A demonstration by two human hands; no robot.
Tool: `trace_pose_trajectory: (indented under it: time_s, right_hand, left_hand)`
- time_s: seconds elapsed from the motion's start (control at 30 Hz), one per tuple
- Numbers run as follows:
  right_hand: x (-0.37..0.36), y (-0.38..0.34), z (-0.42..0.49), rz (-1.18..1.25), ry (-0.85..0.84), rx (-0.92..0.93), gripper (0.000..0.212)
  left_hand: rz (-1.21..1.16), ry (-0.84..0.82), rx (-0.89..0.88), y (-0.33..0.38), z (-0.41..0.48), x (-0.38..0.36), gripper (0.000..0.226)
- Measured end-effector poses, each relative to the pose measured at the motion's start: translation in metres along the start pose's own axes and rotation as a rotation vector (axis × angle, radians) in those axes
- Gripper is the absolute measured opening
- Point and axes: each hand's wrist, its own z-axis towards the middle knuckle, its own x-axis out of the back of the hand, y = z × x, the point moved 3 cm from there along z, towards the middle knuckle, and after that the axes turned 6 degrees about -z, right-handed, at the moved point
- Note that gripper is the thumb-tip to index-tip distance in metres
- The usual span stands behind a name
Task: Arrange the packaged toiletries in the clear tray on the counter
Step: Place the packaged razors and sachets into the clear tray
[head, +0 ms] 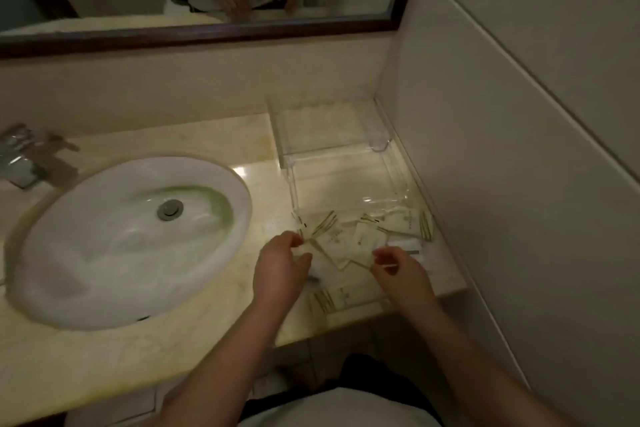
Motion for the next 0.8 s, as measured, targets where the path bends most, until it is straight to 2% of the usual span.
trace_pose_trajectory:
  time_s: [0.13, 0.27, 0.33, 0.43, 0.53, 0.7, 0.8]
  right_hand:
    - [0.015, -0.004, 0.018, -0.103, 0.087, -0.013, 0.037]
    - [0.018, -0.004, 0.033, -0.203, 0.044, 0.028, 0.054]
    - [0.013, -0.005, 0.038, -0.298, 0.014, 0.070, 0.062]
    - [0.001, -0.003, 0.043, -0.554, -0.048, 0.184, 0.073]
    - [-0.002, -0.001, 0.044, -0.671, -0.022, 0.265, 0.075]
    - [-0.003, -0.004, 0.041, -0.687, 0.057, 0.320, 0.060]
    - [0.005, -0.012, 0.043, -0.469, 0.092, 0.260, 0.046]
  left_hand:
    - [0.399, -0.030, 0.027, 0.020, 0.026, -0.025, 0.045]
    - [0.512, 0.005, 0.086, 0.031, 0.040, -0.046, 0.053]
    - [0.518, 0.061, 0.120, 0.034, 0.043, -0.054, 0.050]
    - [0.525, 0.057, 0.138, 0.036, 0.043, -0.064, 0.029]
    - [0.397, 0.057, 0.148, 0.035, 0.039, -0.062, 0.018]
    - [-0.009, 0.028, 0.229, 0.046, 0.037, -0.030, 0.015]
    - [-0.210, 0.065, 0.257, 0.050, 0.042, -0.008, 0.014]
